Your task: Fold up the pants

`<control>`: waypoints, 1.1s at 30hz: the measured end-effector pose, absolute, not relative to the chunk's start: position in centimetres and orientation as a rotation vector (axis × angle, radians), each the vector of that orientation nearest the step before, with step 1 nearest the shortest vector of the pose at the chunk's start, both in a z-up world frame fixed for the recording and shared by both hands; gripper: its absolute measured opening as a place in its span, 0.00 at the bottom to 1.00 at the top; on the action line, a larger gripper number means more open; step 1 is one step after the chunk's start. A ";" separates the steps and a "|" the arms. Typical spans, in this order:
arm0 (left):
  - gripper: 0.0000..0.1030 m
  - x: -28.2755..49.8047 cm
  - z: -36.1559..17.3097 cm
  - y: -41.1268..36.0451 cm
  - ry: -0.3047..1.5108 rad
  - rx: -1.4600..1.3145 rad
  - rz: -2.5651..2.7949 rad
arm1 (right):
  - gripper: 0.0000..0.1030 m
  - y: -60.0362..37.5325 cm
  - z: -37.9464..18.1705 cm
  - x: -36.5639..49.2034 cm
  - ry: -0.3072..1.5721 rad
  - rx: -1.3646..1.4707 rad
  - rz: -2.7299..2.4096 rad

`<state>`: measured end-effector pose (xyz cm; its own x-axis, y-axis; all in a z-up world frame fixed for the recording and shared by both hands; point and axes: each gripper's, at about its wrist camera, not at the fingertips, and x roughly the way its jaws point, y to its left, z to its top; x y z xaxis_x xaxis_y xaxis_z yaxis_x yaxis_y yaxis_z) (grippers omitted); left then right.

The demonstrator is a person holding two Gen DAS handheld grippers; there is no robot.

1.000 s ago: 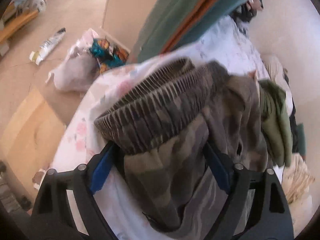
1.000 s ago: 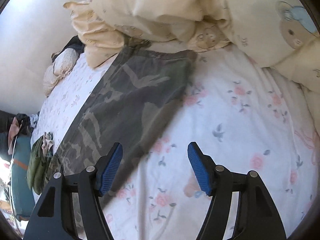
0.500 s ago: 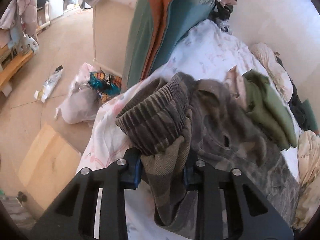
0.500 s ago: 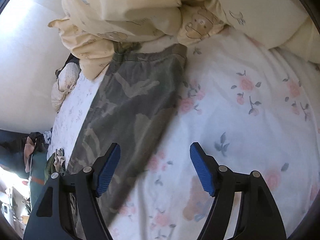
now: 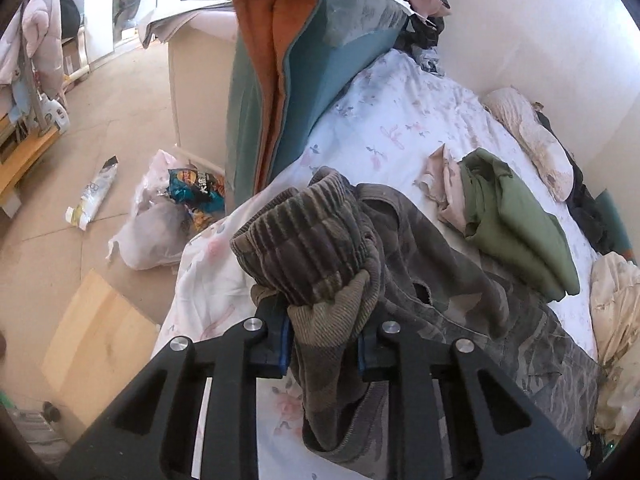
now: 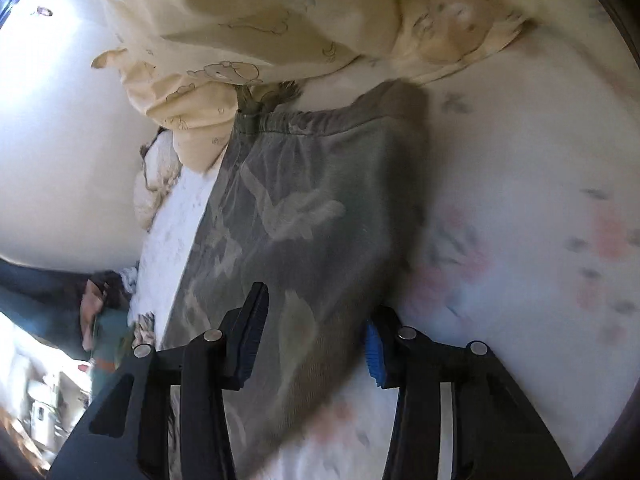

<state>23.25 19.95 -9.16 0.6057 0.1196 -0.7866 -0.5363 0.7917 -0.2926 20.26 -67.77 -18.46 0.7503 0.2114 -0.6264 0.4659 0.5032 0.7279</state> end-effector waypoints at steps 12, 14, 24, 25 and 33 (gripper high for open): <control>0.17 23.8 -2.6 19.0 0.784 -0.556 0.340 | 0.03 -67.1 -14.1 23.8 0.663 0.926 -0.227; 0.17 23.1 -1.2 19.4 0.773 -0.574 0.336 | 0.03 -66.8 -12.4 23.5 0.656 0.904 -0.227; 0.16 15.2 2.0 27.0 0.805 -0.753 0.276 | 0.03 -64.8 -6.4 15.8 0.779 0.885 -0.343; 0.16 13.6 1.7 28.0 0.832 -0.760 0.275 | 0.03 -64.4 -6.6 14.7 0.805 0.885 -0.353; 0.16 5.8 0.1 32.0 0.987 -0.683 0.277 | 0.03 -60.5 -8.4 3.9 0.983 0.923 -0.468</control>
<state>5.80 31.98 0.05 0.5375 -0.0846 -0.8390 -0.5089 0.7608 -0.4027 3.92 -60.55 -8.44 0.5015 0.0568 -0.8633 0.7065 0.5492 0.4465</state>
